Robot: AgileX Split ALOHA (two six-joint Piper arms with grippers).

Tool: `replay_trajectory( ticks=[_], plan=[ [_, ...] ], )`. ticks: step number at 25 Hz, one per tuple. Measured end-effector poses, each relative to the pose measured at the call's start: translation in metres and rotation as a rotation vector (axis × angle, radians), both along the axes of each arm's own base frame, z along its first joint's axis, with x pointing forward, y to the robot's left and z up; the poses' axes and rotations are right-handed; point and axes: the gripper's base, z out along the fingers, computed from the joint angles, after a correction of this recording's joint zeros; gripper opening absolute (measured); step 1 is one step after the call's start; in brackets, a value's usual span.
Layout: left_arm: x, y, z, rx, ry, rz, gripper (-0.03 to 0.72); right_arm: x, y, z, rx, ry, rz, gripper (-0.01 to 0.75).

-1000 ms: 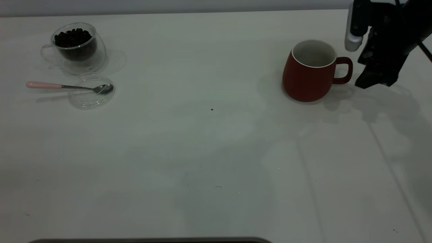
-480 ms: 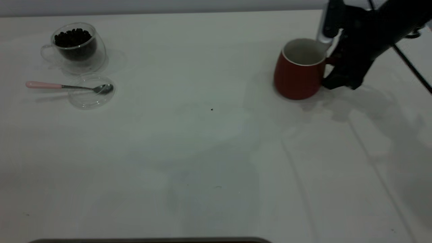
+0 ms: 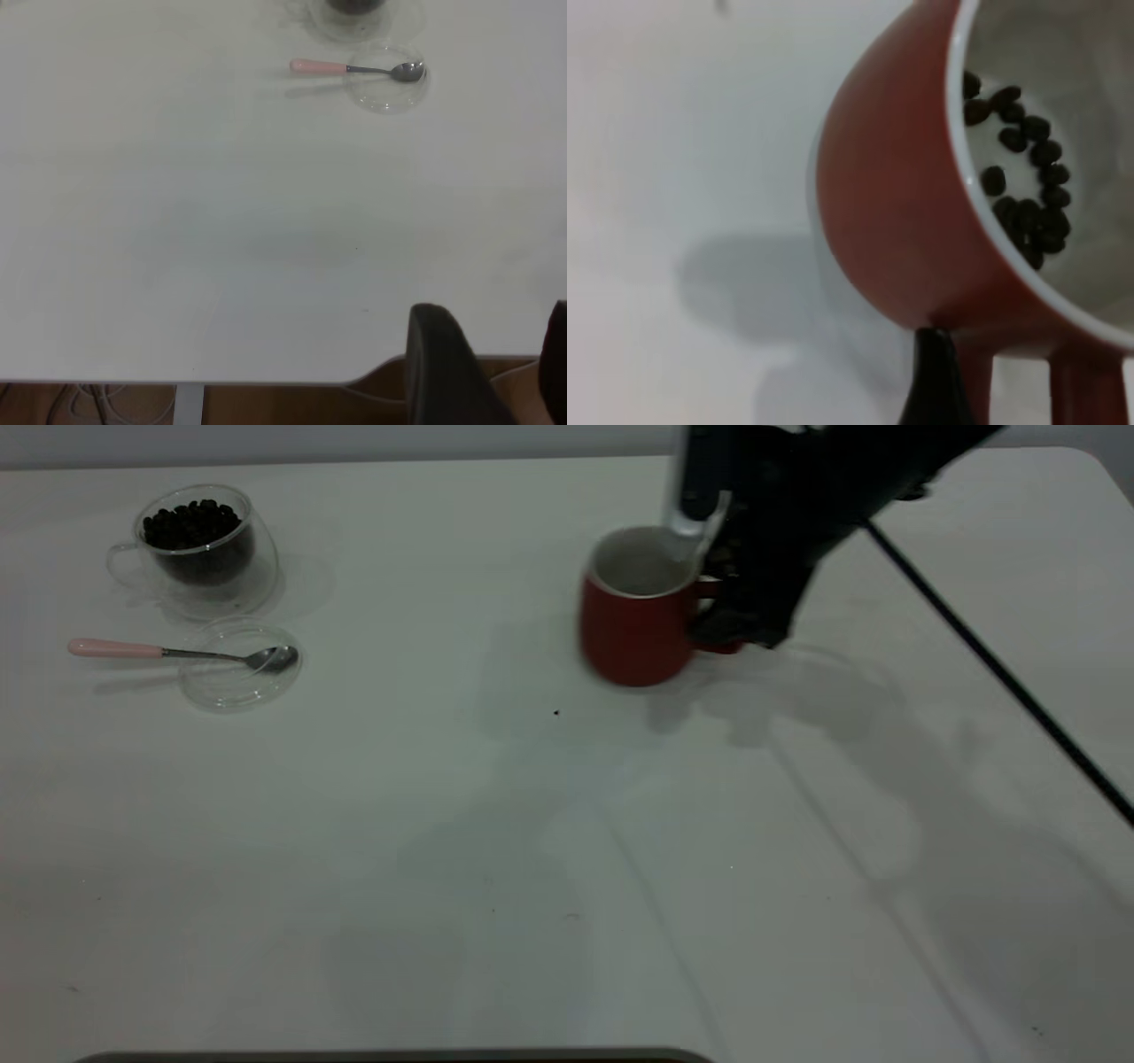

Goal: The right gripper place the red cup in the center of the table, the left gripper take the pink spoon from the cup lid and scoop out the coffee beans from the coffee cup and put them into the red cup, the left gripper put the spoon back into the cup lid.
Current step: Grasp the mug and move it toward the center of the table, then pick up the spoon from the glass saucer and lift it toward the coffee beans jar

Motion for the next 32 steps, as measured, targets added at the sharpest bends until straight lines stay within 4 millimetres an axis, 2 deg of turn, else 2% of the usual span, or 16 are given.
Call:
replay_trajectory(
  ticks=[4, 8, 10, 13, 17, 18, 21, 23, 25, 27, 29, 32],
  plan=[
    [0.000, 0.000, 0.000, 0.000, 0.000, 0.000, 0.330, -0.001, 0.034, -0.003, 0.055, 0.004, 0.016, 0.589],
    [0.000, 0.000, 0.000, 0.000, 0.000, 0.000, 0.330, -0.001, 0.054, -0.007, 0.090, 0.001, 0.017, 0.589],
    [0.000, 0.000, 0.000, 0.000, 0.000, 0.000, 0.330, -0.001, 0.054, -0.007, 0.101, 0.009, 0.006, 0.589],
    [0.000, 0.000, 0.000, 0.000, 0.000, 0.000, 0.330, -0.002, 0.042, 0.000, 0.136, 0.052, -0.085, 0.589],
    [0.000, 0.000, 0.000, 0.000, 0.000, 0.000, 0.330, -0.015, 0.016, 0.045, 0.285, 0.178, -0.321, 0.589],
    [0.000, 0.000, 0.000, 0.000, 0.000, 0.000, 0.330, -0.021, 0.010, 0.064, 0.348, 0.221, -0.386, 0.589],
    [0.000, 0.000, 0.000, 0.000, 0.000, 0.000, 0.330, -0.056, -0.006, 0.113, 0.505, 0.417, -0.533, 0.589],
    [0.000, 0.000, 0.000, 0.000, 0.000, 0.000, 0.330, -0.085, -0.016, 0.143, 0.518, 0.527, -0.532, 0.586],
    [0.000, 0.000, 0.000, 0.000, 0.000, 0.000, 0.330, -0.118, -0.029, 0.161, 0.441, 0.656, -0.522, 0.581],
    [0.000, 0.000, 0.000, 0.000, 0.000, 0.000, 0.330, -0.149, -0.045, 0.171, 0.283, 0.752, -0.547, 0.572],
    [0.000, 0.000, 0.000, 0.000, 0.000, 0.000, 0.330, -0.177, -0.063, 0.182, 0.111, 0.816, -0.650, 0.562],
    [0.000, 0.000, 0.000, 0.001, 0.000, -0.001, 0.330, -0.213, -0.093, 0.191, -0.095, 0.788, -0.863, 0.549]
  ],
)
